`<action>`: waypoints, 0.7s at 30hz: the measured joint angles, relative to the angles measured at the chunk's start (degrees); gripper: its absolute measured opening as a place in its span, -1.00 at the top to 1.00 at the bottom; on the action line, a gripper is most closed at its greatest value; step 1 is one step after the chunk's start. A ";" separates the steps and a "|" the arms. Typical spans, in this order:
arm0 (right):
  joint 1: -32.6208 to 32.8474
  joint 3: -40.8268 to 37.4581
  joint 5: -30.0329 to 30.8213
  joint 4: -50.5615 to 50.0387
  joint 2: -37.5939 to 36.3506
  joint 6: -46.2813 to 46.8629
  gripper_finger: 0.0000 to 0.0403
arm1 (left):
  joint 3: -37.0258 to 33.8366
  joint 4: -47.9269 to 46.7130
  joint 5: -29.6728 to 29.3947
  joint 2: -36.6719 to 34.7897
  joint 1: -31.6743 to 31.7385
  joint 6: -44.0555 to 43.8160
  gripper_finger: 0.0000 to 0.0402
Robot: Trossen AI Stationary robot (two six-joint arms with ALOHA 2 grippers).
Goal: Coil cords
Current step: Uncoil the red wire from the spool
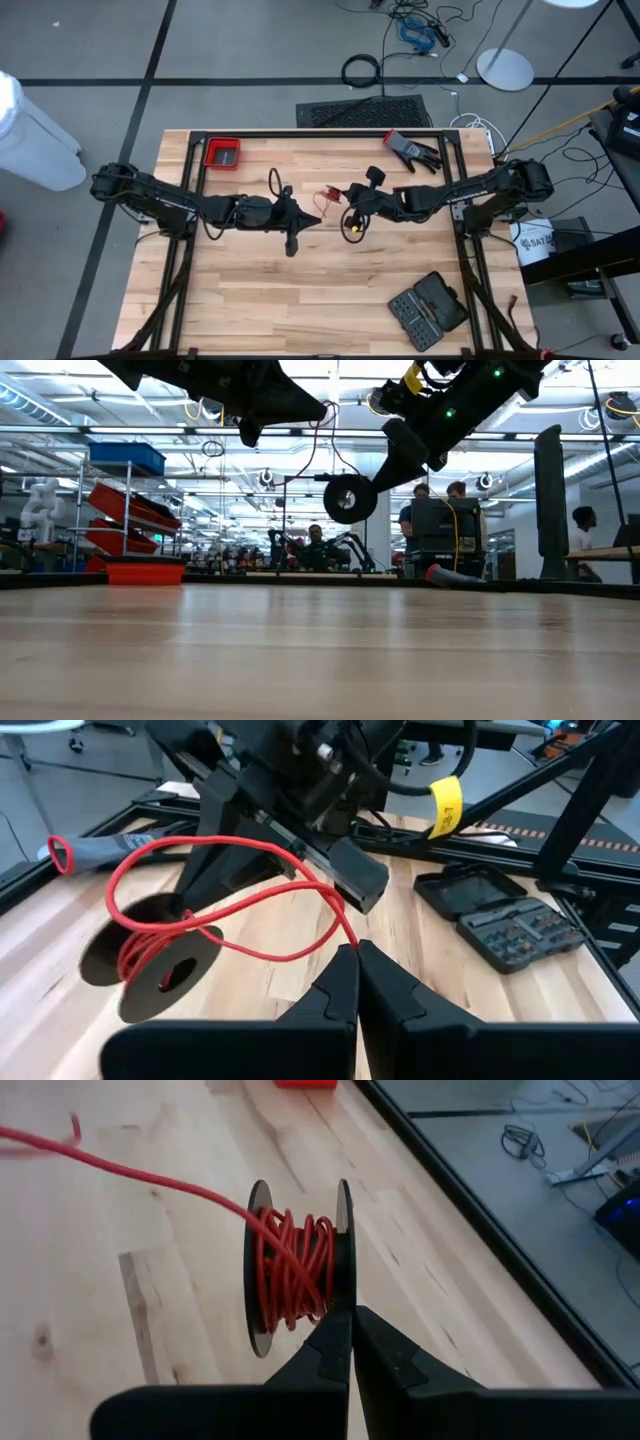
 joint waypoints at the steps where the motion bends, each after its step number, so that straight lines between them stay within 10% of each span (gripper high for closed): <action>1: 0.00 0.00 0.00 0.16 -0.03 -0.17 1.00 | 0.00 0.24 0.00 0.20 0.01 -0.60 0.98; 21: -0.02 0.00 2.65 0.11 -2.13 -2.11 1.00 | 0.05 10.30 9.41 12.29 2.01 -2.53 0.98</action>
